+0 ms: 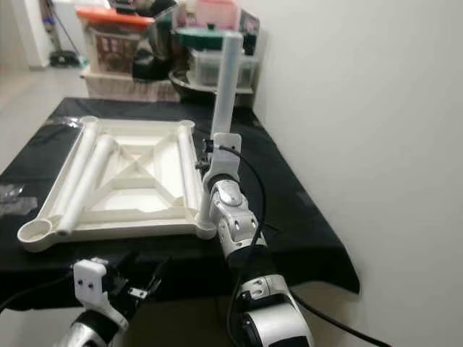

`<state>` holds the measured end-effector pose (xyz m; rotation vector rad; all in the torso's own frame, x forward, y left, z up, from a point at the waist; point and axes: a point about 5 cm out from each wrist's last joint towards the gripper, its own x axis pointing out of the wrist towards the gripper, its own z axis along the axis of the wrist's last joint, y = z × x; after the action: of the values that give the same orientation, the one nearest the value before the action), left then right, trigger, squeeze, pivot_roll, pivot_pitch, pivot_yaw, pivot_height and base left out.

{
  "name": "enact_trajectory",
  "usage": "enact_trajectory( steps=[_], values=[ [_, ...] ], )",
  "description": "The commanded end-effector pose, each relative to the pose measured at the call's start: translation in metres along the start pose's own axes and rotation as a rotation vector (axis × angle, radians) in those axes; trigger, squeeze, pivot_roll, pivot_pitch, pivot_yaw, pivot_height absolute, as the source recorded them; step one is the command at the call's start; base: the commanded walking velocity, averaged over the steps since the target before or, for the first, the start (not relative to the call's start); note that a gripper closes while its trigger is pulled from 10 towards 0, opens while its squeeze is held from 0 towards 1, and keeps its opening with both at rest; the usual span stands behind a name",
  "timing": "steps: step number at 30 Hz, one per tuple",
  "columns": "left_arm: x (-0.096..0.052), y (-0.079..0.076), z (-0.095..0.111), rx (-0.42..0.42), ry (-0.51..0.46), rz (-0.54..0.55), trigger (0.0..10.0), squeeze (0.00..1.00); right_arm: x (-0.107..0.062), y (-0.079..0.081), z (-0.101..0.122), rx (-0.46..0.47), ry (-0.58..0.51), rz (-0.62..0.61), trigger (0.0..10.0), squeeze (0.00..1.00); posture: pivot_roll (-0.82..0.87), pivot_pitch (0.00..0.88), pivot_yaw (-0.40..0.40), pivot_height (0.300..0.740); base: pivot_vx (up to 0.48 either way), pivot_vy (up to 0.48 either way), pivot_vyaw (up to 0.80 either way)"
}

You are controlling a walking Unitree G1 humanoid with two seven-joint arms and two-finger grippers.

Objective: Building children table

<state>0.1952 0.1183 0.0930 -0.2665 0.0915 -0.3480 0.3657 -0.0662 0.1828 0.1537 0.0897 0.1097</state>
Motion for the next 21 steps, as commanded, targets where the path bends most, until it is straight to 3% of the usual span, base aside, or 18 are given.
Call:
enact_trajectory(
  steps=[1,2,3,6,7,8,9,11,13,15,16,18,19,20,21],
  values=[
    [0.002,-0.001,-0.001,-0.009,0.013,-0.013,10.0,0.00,-0.016,0.029,-0.031,0.086,0.114,0.184,10.0,0.00,0.13,0.000,-0.110,0.740,0.000,0.000,0.00],
    [0.002,-0.001,-0.001,-0.009,0.013,-0.015,10.0,0.00,-0.013,0.031,-0.019,0.077,0.061,0.254,10.0,1.00,0.13,0.000,-0.113,0.740,0.000,0.000,0.00],
    [0.003,-0.001,-0.001,-0.008,0.012,-0.015,10.0,0.00,-0.007,0.033,-0.007,0.071,0.026,0.364,10.0,1.00,0.13,0.000,-0.118,0.740,0.000,0.000,0.00],
    [0.003,-0.002,-0.001,-0.008,0.011,-0.015,10.0,0.00,-0.003,0.034,0.001,0.068,0.008,0.425,10.0,1.00,0.13,0.000,-0.118,0.740,0.000,0.000,0.00],
    [0.004,-0.002,-0.001,-0.008,0.009,-0.014,10.0,0.00,0.001,0.036,0.011,0.047,-0.012,0.518,10.0,0.99,0.14,0.000,-0.123,0.740,0.000,0.000,0.00],
    [0.004,-0.001,-0.001,-0.009,0.008,-0.012,10.0,0.00,0.002,0.037,0.023,0.062,-0.026,0.687,10.0,0.00,0.14,0.000,-0.123,0.740,0.000,0.000,0.00],
    [0.004,-0.001,-0.001,-0.010,0.008,-0.011,10.0,0.00,-0.001,0.037,0.032,0.063,-0.045,0.821,10.0,0.00,0.14,0.000,-0.123,0.740,0.000,0.000,0.00],
    [0.004,-0.001,-0.001,-0.010,0.008,-0.011,10.0,0.00,-0.001,0.037,0.032,0.063,-0.045,0.821,10.0,0.00,0.14,0.000,-0.123,0.740,0.000,0.000,0.00],
    [0.004,-0.001,-0.001,-0.009,0.006,-0.012,10.0,0.00,-0.011,0.024,0.034,-0.042,-0.044,1.081,10.0,0.00,0.15,0.000,-0.133,0.740,0.000,0.000,0.00],
    [0.004,-0.002,-0.001,-0.009,0.006,-0.013,10.0,0.00,-0.012,0.022,0.032,-0.061,-0.033,1.097,10.0,0.00,0.15,0.000,-0.133,0.740,0.000,0.000,0.00],
    [0.003,-0.002,-0.001,-0.009,0.005,-0.012,10.0,0.00,-0.013,0.023,0.028,-0.065,-0.013,1.109,0.0,0.00,0.16,0.000,-0.136,0.740,0.000,0.000,0.00],
    [0.003,-0.002,-0.001,-0.009,0.005,-0.010,10.0,0.00,-0.012,0.024,0.023,-0.057,0.011,1.105,0.0,0.00,0.16,0.000,-0.137,0.740,0.000,0.000,0.00],
    [0.003,-0.002,-0.001,-0.009,0.004,-0.008,10.0,0.00,-0.006,0.025,0.013,-0.059,0.063,1.010,0.0,0.00,0.16,0.000,-0.137,0.740,0.000,0.000,0.00],
    [0.002,-0.001,-0.001,-0.009,0.005,-0.006,10.0,0.00,0.008,0.020,0.000,-0.061,0.136,0.758,0.0,0.00,0.16,0.000,-0.134,0.740,0.000,0.000,0.00],
    [0.002,-0.001,-0.001,-0.008,0.005,-0.005,10.0,0.00,0.015,0.015,-0.010,-0.074,0.185,0.586,0.0,0.00,0.16,0.000,-0.134,0.740,0.000,0.000,0.00]
  ],
)
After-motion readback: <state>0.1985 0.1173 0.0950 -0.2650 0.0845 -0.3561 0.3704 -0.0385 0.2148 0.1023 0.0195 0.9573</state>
